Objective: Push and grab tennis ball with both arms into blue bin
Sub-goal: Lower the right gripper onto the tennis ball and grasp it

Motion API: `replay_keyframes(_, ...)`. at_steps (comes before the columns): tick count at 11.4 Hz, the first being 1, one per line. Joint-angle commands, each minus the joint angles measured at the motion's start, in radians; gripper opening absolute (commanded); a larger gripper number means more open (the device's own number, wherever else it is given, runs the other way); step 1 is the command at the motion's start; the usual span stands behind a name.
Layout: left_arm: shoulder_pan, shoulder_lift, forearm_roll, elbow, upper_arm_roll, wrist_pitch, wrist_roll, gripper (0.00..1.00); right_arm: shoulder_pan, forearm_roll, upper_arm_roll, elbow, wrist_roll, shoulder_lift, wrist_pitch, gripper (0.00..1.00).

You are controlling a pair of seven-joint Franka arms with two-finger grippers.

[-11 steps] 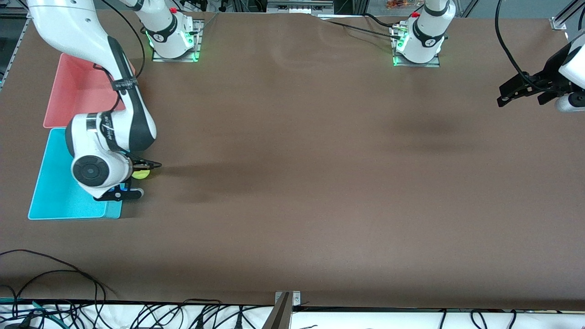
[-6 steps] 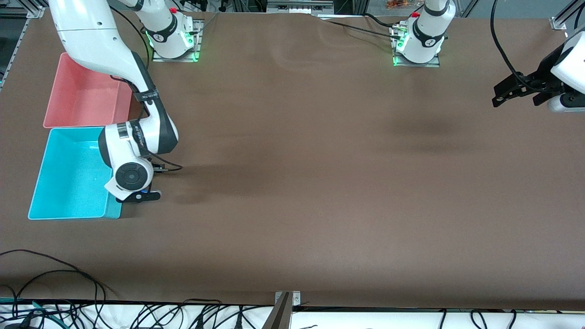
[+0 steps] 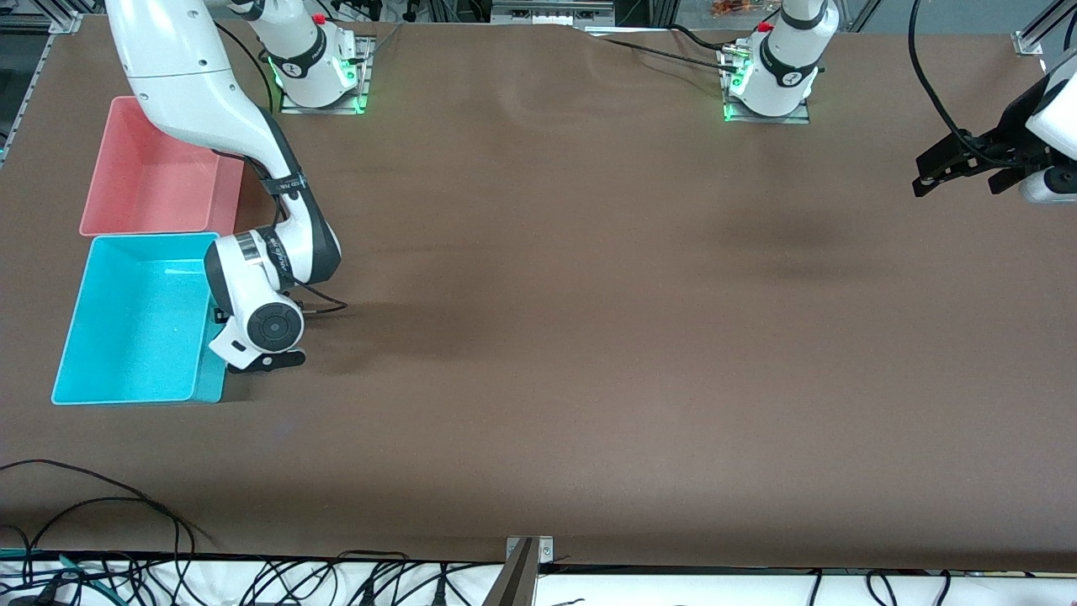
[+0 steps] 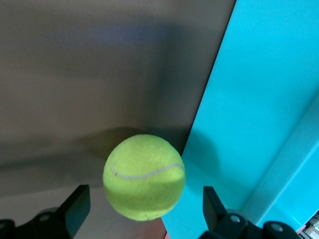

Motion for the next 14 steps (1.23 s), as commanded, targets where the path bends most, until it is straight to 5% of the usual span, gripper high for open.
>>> replay_keyframes(1, -0.006, 0.022, -0.011, 0.036, 0.004, -0.026, 0.004, 1.00, 0.012, -0.033, -0.006, -0.018, 0.050, 0.009, 0.022, 0.92)
replay_keyframes(5, -0.007, 0.023, -0.013, 0.036, 0.004, -0.026, 0.005, 1.00, 0.029, -0.033, -0.005, -0.015, 0.070, 0.026, 0.046, 0.34)
replay_keyframes(9, -0.009, 0.023, -0.013, 0.038, 0.004, -0.026, 0.004, 1.00, 0.035, -0.028, -0.005, 0.044, 0.017, 0.011, 0.002, 0.24)
replay_keyframes(12, -0.007, 0.023, -0.013, 0.038, 0.004, -0.026, 0.005, 1.00, 0.033, 0.030, -0.005, 0.207, -0.080, 0.005, -0.201, 0.24)
replay_keyframes(14, -0.010, 0.023, -0.014, 0.038, 0.004, -0.026, 0.005, 1.00, 0.021, 0.100, -0.015, 0.239, -0.165, -0.081, -0.292, 0.24)
